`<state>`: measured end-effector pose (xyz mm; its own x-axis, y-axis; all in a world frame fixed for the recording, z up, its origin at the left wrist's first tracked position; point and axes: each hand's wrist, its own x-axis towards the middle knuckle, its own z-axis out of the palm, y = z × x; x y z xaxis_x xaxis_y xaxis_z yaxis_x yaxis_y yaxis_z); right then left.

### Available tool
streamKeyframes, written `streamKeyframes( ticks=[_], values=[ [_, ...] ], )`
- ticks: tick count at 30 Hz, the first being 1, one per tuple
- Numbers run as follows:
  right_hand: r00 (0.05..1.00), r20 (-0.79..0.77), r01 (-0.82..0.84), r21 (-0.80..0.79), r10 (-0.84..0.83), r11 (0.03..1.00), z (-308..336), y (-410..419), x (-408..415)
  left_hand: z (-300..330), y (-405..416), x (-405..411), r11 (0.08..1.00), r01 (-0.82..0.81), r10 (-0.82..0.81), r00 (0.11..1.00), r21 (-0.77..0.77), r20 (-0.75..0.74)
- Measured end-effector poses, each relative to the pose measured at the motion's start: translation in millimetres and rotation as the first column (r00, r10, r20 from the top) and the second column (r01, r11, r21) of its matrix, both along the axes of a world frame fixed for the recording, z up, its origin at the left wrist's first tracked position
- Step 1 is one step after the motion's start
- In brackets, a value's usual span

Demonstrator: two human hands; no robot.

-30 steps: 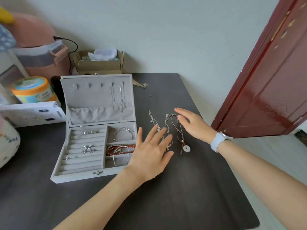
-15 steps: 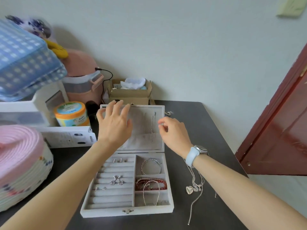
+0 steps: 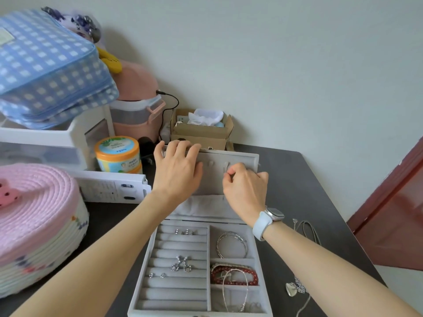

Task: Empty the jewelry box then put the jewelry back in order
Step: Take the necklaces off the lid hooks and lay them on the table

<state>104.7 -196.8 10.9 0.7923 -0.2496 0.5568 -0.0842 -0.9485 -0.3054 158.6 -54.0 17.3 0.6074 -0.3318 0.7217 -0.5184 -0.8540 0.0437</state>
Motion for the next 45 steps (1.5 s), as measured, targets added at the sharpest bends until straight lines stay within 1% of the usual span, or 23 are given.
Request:
streamKeyframes(
  ticks=[3,7,11,13,15,18,20,23,26,28,29,30,31,32,34,35,36,38,39,42,43,45],
  values=[
    [1.0,0.013,0.019,0.001,-0.019,1.0,0.2,2.7,-2.2,-6.4,1.7,0.6,0.999,0.028,-0.027,1.0,-0.038,0.015],
    [0.998,0.061,-0.002,-0.011,0.003,1.0,0.6,5.1,-3.3,-10.5,1.3,0.5,0.995,0.057,-0.054,0.998,-0.082,0.035],
    [0.993,0.114,-0.024,0.053,0.018,0.998,8.2,1.9,-4.8,-12.5,3.5,-2.0,0.993,0.075,-0.073,0.997,-0.091,0.034],
    [0.986,0.149,-0.088,0.112,0.071,0.99,20.0,-1.2,-7.5,-12.7,3.8,-4.0,0.994,0.072,-0.069,0.997,-0.084,0.036],
    [0.982,0.108,-0.172,0.158,0.156,0.972,34.8,-4.4,-8.6,-11.3,4.2,-6.0,0.995,0.067,-0.066,0.998,-0.077,0.026],
    [0.963,0.036,-0.271,0.149,0.269,0.951,61.4,-4.9,-13.0,-9.4,5.8,-8.3,0.996,0.063,-0.062,0.998,-0.067,0.015],
    [0.943,0.034,-0.331,0.176,0.331,0.927,77.8,-4.5,-17.9,-6.6,6.6,-10.9,0.997,0.06,-0.06,0.998,-0.055,0.002],
    [0.921,0.084,-0.388,0.307,0.381,0.869,97.8,-5.4,-27.2,-1.6,7.4,-16.1,1.0,0.028,-0.029,0.998,-0.013,-0.062],
    [0.895,0.17,-0.44,0.483,0.412,0.757,112.5,-6.1,-39.2,12.6,6.4,-26.8,1.0,0.0,-0.005,0.976,-0.02,-0.219],
    [0.881,0.218,-0.465,0.559,0.42,0.686,121.6,-6.7,-49.7,21.7,4.2,-34.5,0.997,0.01,-0.038,0.937,-0.08,-0.347],
    [0.875,0.24,-0.477,0.587,0.421,0.654,126.1,-7.1,-56.2,25.8,3.2,-41.1,0.987,0.047,-0.102,0.924,-0.156,-0.369],
    [0.868,0.259,-0.486,0.612,0.424,0.623,129.5,-7.7,-63.3,29.6,2.2,-50.6,0.957,0.097,-0.199,0.904,-0.273,-0.378],
    [0.864,0.274,-0.493,0.635,0.423,0.595,131.8,-8.5,-71.5,33.9,1.9,-63.6,0.898,0.147,-0.322,0.863,-0.415,-0.39],
    [0.863,0.283,-0.493,0.658,0.419,0.57,132.2,-9.6,-79.7,38.0,1.3,-79.5,0.816,0.178,-0.459,0.779,-0.55,-0.427],
    [0.866,0.286,-0.48,0.707,0.411,0.52,128.3,-13.0,-97.2,39.3,-2.0,-114.3,0.616,0.18,-0.717,0.531,-0.767,-0.452],
    [0.866,0.285,-0.474,0.731,0.412,0.491,124.7,-14.9,-106.5,35.9,-5.4,-131.5,0.542,0.147,-0.792,0.419,-0.828,-0.444],
    [0.865,0.283,-0.468,0.754,0.415,0.461,120.4,-16.8,-116.1,31.2,-10.3,-147.6,0.507,0.119,-0.831,0.329,-0.854,-0.448],
    [0.866,0.275,-0.449,0.795,0.418,0.408,110.8,-20.8,-135.0,18.1,-22.7,-173.7,0.501,0.096,-0.855,0.209,-0.86,-0.474],
    [0.867,0.274,-0.439,0.816,0.416,0.377,106.2,-23.2,-144.2,10.9,-30.4,-184.0,0.512,0.095,-0.852,0.182,-0.854,-0.491],
    [0.865,0.284,-0.413,0.872,0.414,0.263,94.9,-32.6,-170.1,-2.7,-52.8,-209.3,0.557,0.09,-0.822,0.201,-0.826,-0.532],
    [0.863,0.288,-0.407,0.883,0.416,0.234,92.5,-36.8,-177.9,-4.0,-58.9,-216.0,0.549,0.071,-0.827,0.187,-0.833,-0.53],
    [0.864,0.282,-0.395,0.893,0.418,0.215,89.7,-45.6,-192.3,-5.5,-69.6,-228.3,0.536,0.077,-0.842,0.122,-0.84,-0.526]
  ],
)
